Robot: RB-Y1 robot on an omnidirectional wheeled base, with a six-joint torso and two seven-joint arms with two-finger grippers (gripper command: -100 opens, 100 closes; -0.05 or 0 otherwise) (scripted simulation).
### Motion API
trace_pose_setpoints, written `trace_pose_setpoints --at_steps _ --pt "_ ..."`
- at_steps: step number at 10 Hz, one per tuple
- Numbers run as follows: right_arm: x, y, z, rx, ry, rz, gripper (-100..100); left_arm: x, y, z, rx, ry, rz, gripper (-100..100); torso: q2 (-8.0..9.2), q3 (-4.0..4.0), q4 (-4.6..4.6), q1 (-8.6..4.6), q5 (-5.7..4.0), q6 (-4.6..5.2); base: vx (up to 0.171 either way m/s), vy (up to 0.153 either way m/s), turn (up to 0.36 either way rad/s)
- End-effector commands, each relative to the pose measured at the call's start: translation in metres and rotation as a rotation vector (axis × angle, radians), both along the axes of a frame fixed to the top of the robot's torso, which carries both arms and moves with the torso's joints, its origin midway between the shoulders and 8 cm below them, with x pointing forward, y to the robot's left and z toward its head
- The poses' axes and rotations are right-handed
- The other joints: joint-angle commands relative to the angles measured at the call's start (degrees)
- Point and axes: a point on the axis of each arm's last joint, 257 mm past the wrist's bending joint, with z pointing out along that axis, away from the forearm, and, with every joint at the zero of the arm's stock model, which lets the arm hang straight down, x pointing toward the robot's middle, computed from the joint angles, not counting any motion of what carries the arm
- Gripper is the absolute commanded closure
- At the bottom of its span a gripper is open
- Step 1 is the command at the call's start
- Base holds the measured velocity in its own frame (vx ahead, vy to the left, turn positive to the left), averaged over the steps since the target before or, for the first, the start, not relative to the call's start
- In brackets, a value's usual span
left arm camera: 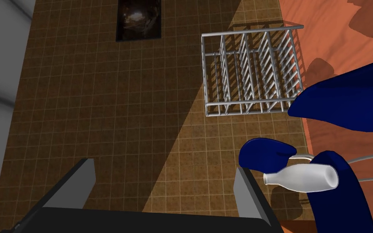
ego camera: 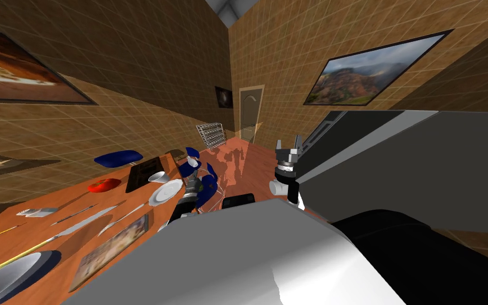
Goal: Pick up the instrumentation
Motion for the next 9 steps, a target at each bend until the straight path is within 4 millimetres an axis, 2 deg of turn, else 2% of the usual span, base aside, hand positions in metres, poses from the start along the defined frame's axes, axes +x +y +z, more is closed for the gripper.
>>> trace_pose_setpoints --at_steps 1,3,4,5,6,7,9 --pt "0.000 0.000 0.000 0.000 0.000 0.000 0 -0.010 0.004 -0.031 -0.023 0.066 0.009 -100 0.00 0.00 0.00 0.00 0.00 0.00 0.064 0.015 -0.078" --pt "0.000 0.000 0.000 0.000 0.000 0.000 0 -0.028 0.010 -0.077 -0.057 0.179 0.029 -100 -0.06 -0.03 -0.01 0.02 0.01 0.01 0.123 0.029 -0.134" --pt "0.000 0.000 0.000 0.000 0.000 0.000 0 -0.042 0.015 -0.107 -0.074 0.253 0.044 -100 -0.18 -0.10 -0.03 0.07 0.02 0.01 0.166 0.049 -0.125" --pt "0.000 0.000 0.000 0.000 0.000 0.000 0 -0.053 0.018 -0.126 -0.087 0.303 0.056 -100 -0.28 -0.15 -0.06 0.12 0.02 0.00 0.104 0.020 -0.081" --pt "0.000 0.000 0.000 0.000 0.000 0.000 0 -0.056 0.019 -0.133 -0.089 0.317 0.059 -100 -0.10 -0.08 -0.04 -0.01 0.01 -0.02 -0.004 -0.007 0.006" --pt "0.000 0.000 0.000 0.000 0.000 0.000 0 -0.073 0.024 -0.158 -0.101 0.381 0.075 -100 0.18 0.10 0.03 -0.09 -0.02 -0.01 -0.011 0.012 -0.037" --pt "0.000 0.000 0.000 0.000 0.000 0.000 0 -0.073 0.024 -0.158 -0.101 0.381 0.075 -100 0.35 0.20 0.08 -0.05 -0.01 0.00 -0.005 0.006 -0.017"
